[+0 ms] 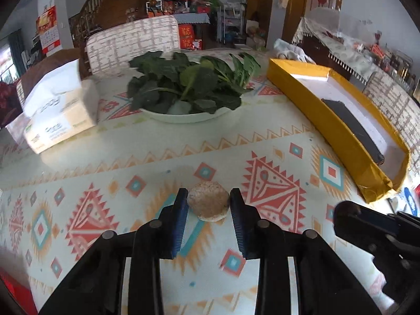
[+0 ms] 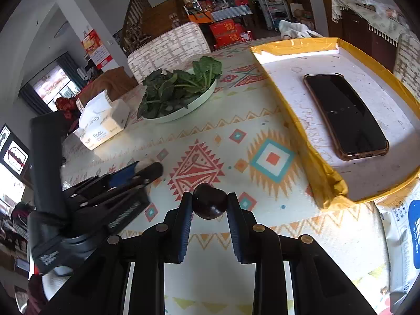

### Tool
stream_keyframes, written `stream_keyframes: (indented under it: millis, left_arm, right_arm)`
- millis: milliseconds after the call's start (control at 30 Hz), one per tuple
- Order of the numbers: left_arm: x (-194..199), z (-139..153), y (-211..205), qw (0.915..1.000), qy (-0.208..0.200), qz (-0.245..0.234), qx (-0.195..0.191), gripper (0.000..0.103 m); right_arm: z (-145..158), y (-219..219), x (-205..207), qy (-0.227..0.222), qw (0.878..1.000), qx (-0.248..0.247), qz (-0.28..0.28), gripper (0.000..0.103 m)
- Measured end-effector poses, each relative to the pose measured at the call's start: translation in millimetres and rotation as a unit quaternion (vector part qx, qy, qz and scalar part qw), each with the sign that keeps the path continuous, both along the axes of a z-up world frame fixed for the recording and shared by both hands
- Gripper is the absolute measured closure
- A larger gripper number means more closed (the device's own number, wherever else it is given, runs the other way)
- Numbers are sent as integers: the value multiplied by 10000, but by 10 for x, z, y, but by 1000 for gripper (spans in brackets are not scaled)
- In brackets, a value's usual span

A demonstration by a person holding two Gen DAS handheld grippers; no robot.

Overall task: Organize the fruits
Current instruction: 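Grasp the dark plum with the right tool while the left tool grasps the pale cake, then carry the plum and cake over the red tray and open both tools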

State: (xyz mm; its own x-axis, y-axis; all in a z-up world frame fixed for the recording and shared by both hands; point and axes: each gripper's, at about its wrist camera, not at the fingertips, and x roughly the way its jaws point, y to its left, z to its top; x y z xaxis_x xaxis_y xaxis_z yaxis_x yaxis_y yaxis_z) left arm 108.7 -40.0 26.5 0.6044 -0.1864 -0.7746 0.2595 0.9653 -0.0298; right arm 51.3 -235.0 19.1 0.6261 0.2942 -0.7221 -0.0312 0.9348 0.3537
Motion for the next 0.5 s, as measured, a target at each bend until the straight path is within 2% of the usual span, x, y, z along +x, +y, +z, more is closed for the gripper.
stream_keyframes:
  millis: [167, 333, 500]
  left_arm:
    - [-286, 140, 284, 9996, -74, 122, -236, 71]
    - [-742, 282, 646, 9973, -198, 372, -598, 71]
    - [-1323, 463, 1132, 9898, -526, 824, -1037, 71]
  right_arm:
    - [13, 103, -4, -61, 9997, 31, 222, 74]
    - [68, 217, -54, -227, 9989, 27, 408, 74]
    - [78, 353, -113, -355, 9979, -80, 537, 74]
